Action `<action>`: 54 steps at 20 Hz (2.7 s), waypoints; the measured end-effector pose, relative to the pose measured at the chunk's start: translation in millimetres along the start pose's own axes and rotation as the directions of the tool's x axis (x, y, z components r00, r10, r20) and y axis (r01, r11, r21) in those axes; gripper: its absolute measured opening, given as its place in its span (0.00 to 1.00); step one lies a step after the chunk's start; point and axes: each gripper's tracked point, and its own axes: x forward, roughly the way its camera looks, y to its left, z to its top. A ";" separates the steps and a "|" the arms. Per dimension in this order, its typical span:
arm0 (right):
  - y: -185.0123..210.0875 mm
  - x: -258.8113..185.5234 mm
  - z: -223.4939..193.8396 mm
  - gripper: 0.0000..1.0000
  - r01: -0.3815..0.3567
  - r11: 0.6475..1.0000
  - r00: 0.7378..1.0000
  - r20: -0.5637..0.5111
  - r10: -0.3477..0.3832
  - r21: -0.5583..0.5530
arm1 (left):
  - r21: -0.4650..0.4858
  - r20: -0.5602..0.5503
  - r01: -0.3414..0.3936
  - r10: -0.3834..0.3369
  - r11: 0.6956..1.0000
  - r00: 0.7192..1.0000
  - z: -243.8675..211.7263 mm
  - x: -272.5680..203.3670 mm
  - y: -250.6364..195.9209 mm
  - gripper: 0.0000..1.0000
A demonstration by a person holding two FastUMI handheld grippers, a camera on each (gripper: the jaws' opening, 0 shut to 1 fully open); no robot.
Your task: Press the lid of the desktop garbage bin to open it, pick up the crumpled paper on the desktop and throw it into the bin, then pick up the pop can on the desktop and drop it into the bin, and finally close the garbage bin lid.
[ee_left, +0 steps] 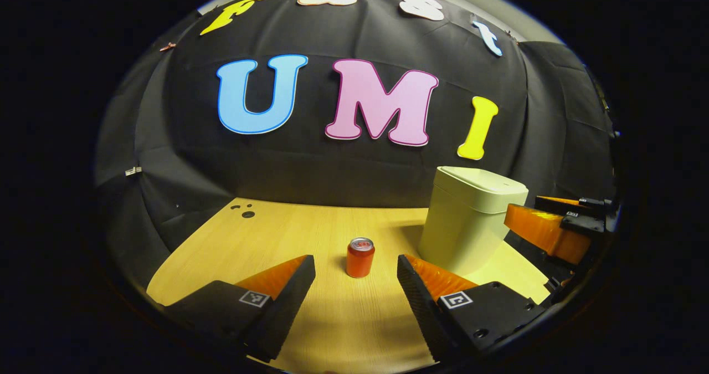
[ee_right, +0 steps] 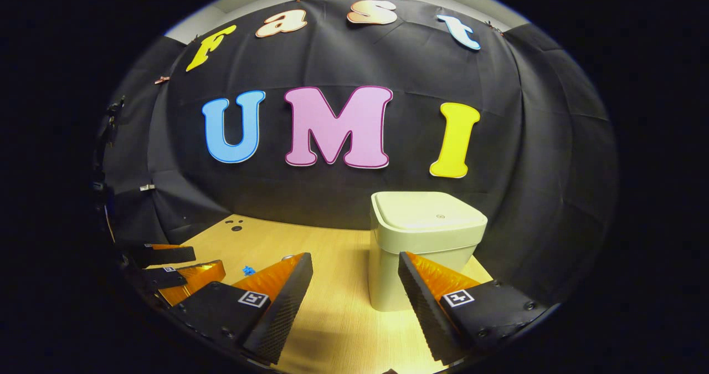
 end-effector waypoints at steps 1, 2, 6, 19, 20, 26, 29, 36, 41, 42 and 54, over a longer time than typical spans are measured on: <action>1.1 0.0 3.7 0.98 0.001 1.000 1.000 0.001 -0.001 0.002 | 0.008 0.002 0.010 -0.010 1.000 1.000 1.5 -0.3 -3.7 0.96; 1.7 0.1 7.2 0.98 0.003 1.000 1.000 0.007 -0.003 -0.003 | 0.023 0.007 0.016 -0.016 1.000 1.000 1.7 -0.9 -6.3 0.96; 0.8 3.0 26.6 0.95 0.009 1.000 0.999 0.044 -0.008 -0.012 | 0.050 0.045 0.042 -0.044 0.998 0.998 12.0 -3.1 -16.2 0.95; -6.7 18.5 45.8 0.43 0.011 0.998 0.999 0.048 -0.009 -0.056 | 0.053 0.049 0.015 -0.018 0.998 0.999 12.6 4.8 -5.4 0.95; -9.7 22.9 47.7 0.38 0.022 0.999 0.999 0.048 -0.019 -0.050 | 0.058 0.051 0.016 -0.019 0.998 0.999 14.3 4.6 -5.7 0.95; -13.0 32.7 51.6 0.14 0.001 1.000 0.999 0.033 -0.001 -0.006 | 0.061 0.056 -0.001 -0.002 0.998 0.998 16.0 9.5 2.2 0.96; -1.4 34.8 57.7 0.05 -0.083 0.996 0.996 0.033 0.082 0.031 | 0.064 0.056 -0.020 0.016 0.998 0.998 17.3 11.6 7.7 0.95; -33.1 56.7 68.0 0.05 -0.062 0.997 0.998 0.002 0.062 0.055 | 0.059 0.036 -0.035 0.033 0.998 0.999 12.6 14.5 14.3 0.95; -68.2 78.4 71.5 0.05 0.000 0.998 1.000 -0.013 0.001 0.060 | 0.061 0.014 -0.044 0.043 0.997 0.999 6.5 17.8 18.4 0.95; -72.1 82.2 73.6 0.05 -0.003 0.998 1.000 -0.009 0.003 0.063 | 0.061 0.010 -0.047 0.047 0.997 0.999 5.0 18.0 19.7 0.95; -134.1 124.3 42.8 0.05 0.092 0.994 0.992 -0.086 -0.087 0.054 | 0.065 -0.042 -0.094 0.097 0.993 0.994 -7.7 24.3 25.4 0.95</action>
